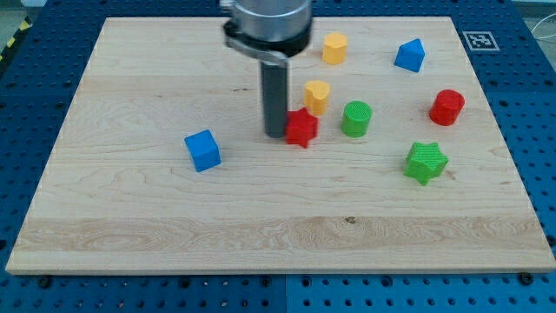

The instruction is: Nudge green star up a bit

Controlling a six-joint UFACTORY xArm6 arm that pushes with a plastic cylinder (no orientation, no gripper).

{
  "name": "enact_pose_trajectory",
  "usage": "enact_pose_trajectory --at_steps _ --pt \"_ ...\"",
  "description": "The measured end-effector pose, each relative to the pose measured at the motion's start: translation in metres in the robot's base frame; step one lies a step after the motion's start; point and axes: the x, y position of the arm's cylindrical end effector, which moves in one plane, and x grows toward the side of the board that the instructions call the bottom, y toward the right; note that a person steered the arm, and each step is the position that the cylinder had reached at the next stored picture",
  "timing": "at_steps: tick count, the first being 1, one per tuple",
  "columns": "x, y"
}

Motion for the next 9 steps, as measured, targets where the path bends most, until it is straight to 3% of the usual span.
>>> enact_pose_trajectory --at_steps 2,4,7,9 --pt "0.004 0.071" --pt "0.057 0.057" --pt "0.089 0.179" --pt "0.089 0.179"
